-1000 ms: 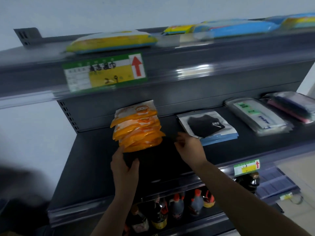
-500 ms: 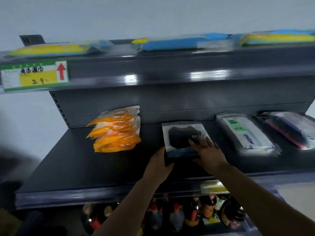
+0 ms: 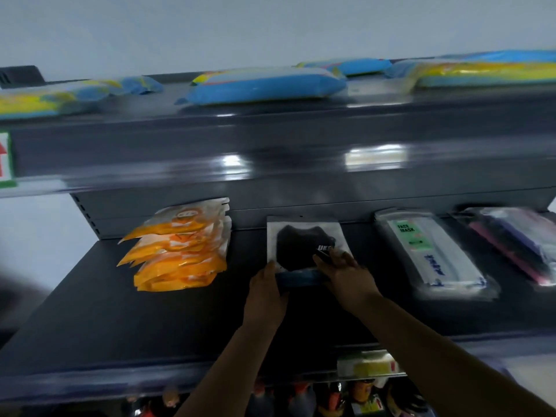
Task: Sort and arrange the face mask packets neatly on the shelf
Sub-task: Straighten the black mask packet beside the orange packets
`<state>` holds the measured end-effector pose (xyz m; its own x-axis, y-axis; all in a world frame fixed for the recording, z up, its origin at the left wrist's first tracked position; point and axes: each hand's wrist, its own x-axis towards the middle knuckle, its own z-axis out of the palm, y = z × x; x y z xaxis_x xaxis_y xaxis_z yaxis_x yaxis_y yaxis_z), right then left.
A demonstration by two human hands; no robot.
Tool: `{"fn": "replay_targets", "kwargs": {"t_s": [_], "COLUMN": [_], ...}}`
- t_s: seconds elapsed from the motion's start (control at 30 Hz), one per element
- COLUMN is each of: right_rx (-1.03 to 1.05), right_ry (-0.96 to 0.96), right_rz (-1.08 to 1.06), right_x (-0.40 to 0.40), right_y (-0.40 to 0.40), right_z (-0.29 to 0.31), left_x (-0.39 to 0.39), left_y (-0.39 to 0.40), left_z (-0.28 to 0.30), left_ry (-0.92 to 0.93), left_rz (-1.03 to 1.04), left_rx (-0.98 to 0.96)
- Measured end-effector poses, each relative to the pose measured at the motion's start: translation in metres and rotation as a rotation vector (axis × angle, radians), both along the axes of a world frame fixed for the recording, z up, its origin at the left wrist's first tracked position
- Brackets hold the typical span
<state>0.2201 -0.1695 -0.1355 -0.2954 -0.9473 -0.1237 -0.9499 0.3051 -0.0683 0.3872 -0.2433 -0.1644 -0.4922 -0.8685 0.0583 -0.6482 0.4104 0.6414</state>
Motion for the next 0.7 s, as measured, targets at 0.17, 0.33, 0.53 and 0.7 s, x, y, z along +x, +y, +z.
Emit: {"fn": "replay_targets", "kwargs": {"t_s": [0.17, 0.33, 0.53, 0.7], "right_rx": [-0.09, -0.383, -0.372, -0.078], "right_ry": [0.001, 0.06, 0.082, -0.003], "right_rz": [0.037, 0.018, -0.078, 0.03], "right_x": [-0.005, -0.044, -0.119, -0.175], "right_y": [0.014, 0.053, 0.113, 0.132], "right_z": [0.009, 0.026, 0.043, 0.015], "left_x": [-0.008, -0.052, -0.125, -0.17], "left_y": [0.014, 0.041, 0.086, 0.117], "left_z": [0.022, 0.046, 0.049, 0.039], "left_ry": [-0.103, -0.082, -0.081, -0.082], "left_rz": [-0.016, -0.216, -0.389, -0.39], "left_rx": [-0.136, -0.205, -0.184, 0.022]}}
